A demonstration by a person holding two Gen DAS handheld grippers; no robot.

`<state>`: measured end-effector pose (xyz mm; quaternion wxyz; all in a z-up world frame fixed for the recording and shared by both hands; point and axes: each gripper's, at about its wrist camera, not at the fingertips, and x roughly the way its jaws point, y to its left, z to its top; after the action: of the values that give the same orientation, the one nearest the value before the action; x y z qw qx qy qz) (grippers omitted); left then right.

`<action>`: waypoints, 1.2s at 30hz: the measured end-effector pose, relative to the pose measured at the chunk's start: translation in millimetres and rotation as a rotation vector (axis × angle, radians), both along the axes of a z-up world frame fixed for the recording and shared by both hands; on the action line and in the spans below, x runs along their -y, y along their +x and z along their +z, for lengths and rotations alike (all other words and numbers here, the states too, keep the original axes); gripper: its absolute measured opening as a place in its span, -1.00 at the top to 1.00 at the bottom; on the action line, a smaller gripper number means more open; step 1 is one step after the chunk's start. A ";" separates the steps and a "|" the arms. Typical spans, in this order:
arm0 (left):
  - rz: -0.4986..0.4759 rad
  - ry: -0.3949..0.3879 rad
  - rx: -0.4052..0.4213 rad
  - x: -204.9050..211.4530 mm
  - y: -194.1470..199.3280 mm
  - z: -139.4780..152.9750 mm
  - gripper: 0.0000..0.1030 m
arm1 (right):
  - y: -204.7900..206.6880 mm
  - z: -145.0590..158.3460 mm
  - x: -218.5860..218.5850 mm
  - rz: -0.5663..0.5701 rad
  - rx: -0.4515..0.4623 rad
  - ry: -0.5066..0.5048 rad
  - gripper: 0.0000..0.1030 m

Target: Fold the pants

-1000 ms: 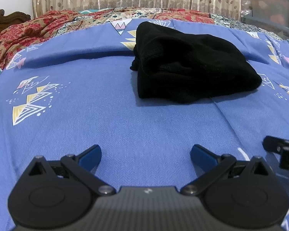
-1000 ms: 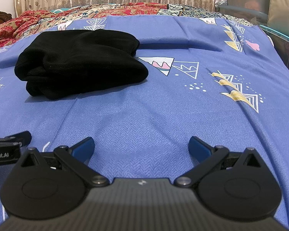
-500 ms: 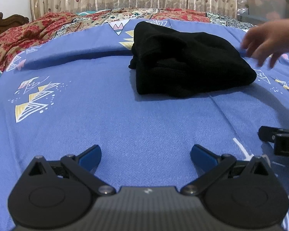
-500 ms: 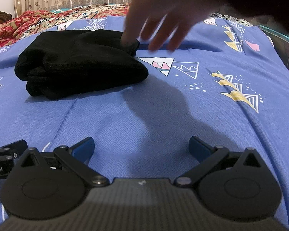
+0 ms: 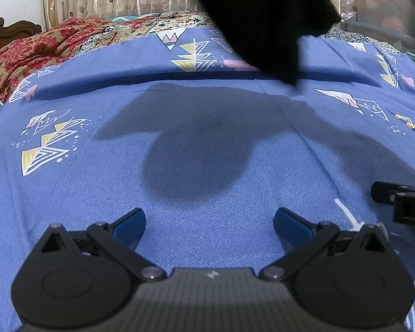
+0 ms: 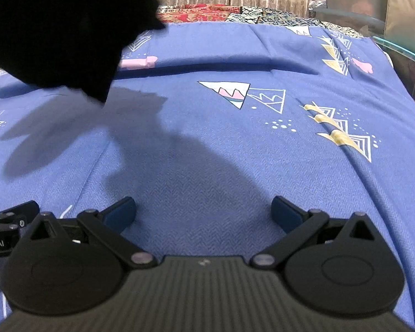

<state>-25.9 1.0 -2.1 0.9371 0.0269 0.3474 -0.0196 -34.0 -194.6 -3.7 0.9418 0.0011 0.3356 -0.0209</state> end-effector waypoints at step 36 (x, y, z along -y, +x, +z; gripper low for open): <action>0.010 -0.006 -0.004 1.1 1.8 -1.2 -1.00 | 2.3 -3.7 -0.4 0.002 -0.006 -0.005 -1.00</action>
<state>-24.1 -0.1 -3.3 0.9366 0.0223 0.3492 -0.0162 -31.8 -194.1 -7.4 0.9409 -0.0018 0.3382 -0.0208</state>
